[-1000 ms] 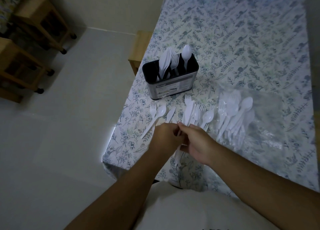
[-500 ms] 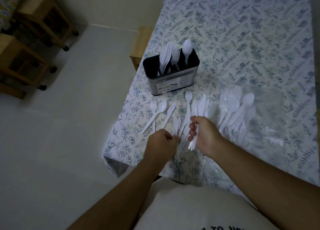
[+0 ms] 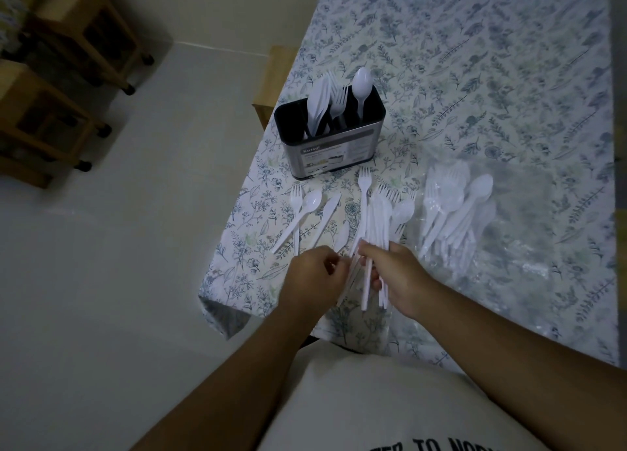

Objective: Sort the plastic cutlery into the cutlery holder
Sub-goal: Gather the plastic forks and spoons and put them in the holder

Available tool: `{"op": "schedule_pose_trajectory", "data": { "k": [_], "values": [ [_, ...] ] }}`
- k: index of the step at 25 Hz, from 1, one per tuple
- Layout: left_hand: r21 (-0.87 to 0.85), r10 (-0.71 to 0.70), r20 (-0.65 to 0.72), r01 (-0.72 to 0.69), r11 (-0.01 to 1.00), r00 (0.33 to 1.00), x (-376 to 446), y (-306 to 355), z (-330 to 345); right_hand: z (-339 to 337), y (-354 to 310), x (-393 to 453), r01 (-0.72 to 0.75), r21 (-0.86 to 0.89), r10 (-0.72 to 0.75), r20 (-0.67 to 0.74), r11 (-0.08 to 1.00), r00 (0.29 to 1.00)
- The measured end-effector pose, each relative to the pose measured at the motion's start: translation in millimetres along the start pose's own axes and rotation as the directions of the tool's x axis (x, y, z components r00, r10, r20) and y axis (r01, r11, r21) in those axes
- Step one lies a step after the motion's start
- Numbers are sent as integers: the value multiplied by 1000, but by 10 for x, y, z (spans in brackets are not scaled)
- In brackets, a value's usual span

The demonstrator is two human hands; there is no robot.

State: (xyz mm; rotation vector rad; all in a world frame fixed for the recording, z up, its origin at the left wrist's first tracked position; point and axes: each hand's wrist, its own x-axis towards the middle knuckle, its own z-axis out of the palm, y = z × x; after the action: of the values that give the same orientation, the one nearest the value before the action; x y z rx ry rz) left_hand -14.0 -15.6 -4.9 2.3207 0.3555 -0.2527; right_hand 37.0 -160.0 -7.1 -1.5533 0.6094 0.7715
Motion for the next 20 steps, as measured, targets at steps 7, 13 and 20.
{"op": "schedule_pose_trajectory", "data": {
  "k": [7, 13, 20],
  "values": [
    [137, -125, 9, 122, 983, 992, 33, -113, 5, -32, 46, -40, -68, 150, 54, 96, 986, 994],
    [-80, 121, -22, -123, 989, 992, 7, 73, -59, 82, -10, -14, -109, 303, 46, 209, 947, 977],
    [234, 16, -107, 9, 972, 994, 498, -201, -30, -57, 14, 12, -118, 323, 88, 106, 939, 991]
  ]
}}
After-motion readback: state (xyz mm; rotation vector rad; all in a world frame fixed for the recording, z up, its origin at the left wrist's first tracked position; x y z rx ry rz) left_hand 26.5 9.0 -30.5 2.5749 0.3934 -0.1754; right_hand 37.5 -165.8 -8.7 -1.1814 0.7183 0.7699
